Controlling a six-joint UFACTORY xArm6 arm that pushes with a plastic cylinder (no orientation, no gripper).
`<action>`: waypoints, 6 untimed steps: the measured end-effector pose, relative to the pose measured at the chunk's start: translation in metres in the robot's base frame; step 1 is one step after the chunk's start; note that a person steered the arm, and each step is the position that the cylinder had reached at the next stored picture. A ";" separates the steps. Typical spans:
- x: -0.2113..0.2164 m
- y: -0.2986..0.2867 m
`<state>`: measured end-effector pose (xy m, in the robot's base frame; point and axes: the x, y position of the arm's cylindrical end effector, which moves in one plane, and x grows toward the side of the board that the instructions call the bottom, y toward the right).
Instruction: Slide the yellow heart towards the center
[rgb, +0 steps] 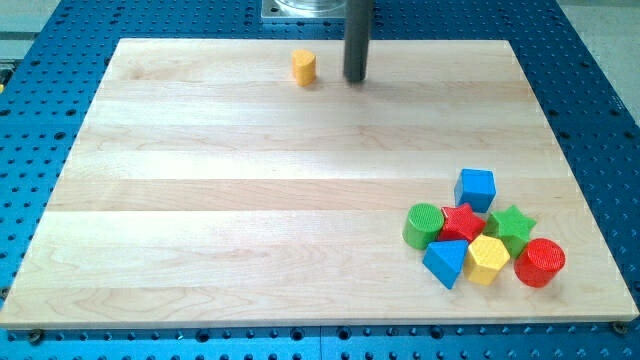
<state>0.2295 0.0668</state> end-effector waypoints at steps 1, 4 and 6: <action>-0.031 -0.062; 0.038 -0.077; 0.162 -0.013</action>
